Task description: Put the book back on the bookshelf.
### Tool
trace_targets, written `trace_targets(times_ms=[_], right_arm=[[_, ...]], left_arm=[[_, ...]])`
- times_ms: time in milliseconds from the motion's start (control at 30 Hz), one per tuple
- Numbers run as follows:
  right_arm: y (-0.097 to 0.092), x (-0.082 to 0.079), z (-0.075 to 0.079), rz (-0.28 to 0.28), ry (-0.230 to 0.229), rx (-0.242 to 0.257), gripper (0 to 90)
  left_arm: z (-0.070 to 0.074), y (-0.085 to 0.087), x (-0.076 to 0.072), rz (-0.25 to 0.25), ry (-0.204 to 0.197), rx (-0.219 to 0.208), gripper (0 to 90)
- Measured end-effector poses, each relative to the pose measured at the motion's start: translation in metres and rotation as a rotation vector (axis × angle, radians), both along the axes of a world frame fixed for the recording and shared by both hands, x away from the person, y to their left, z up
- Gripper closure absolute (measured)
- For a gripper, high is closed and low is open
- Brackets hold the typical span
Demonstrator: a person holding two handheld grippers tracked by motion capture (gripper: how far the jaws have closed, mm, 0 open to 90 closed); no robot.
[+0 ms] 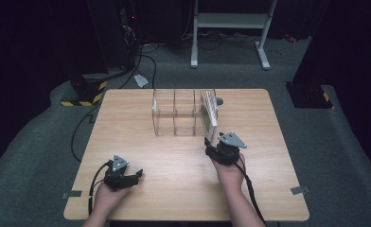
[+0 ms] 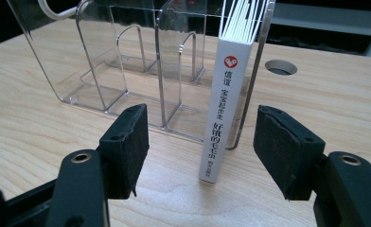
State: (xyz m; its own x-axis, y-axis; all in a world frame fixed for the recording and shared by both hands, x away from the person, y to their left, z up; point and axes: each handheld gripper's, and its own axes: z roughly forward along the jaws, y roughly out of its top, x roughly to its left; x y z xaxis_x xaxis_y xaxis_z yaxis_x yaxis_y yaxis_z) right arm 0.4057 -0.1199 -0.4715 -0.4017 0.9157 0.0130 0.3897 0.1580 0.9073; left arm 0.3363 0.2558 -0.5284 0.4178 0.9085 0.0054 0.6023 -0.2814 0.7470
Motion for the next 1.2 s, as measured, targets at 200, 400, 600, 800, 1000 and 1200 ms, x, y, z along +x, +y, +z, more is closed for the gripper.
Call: trace_targets(times_ms=[200, 400, 600, 800, 1000, 1200], right_arm=[[-0.004, -0.003, 0.001, 0.014, 0.011, 0.022, 34.2], [-0.017, -0.011, 0.001, 0.030, 0.016, 0.007, 29.4], [-0.039, -0.020, 0.000, 0.021, 0.035, 0.007, 24.2], [-0.067, -0.031, -0.007, -0.007, 0.070, 0.017, 19.6], [-0.100, -0.038, -0.023, -0.023, 0.141, -0.016, 17.2], [-0.121, -0.047, -0.039, -0.050, 0.215, -0.102, 17.2]], left_arm=[[0.000, 0.000, 0.000, 0.000, 0.000, -0.001, 26.0], [0.000, 0.000, 0.000, 0.000, 0.000, 0.000, 26.0], [0.000, 0.000, 0.000, 0.000, 0.001, 0.001, 26.0], [0.000, 0.000, 0.000, 0.003, -0.001, -0.003, 26.0], [0.000, -0.001, 0.000, 0.012, -0.001, -0.003, 25.0], [0.000, -0.001, 0.000, 0.016, 0.000, -0.003, 24.2]])
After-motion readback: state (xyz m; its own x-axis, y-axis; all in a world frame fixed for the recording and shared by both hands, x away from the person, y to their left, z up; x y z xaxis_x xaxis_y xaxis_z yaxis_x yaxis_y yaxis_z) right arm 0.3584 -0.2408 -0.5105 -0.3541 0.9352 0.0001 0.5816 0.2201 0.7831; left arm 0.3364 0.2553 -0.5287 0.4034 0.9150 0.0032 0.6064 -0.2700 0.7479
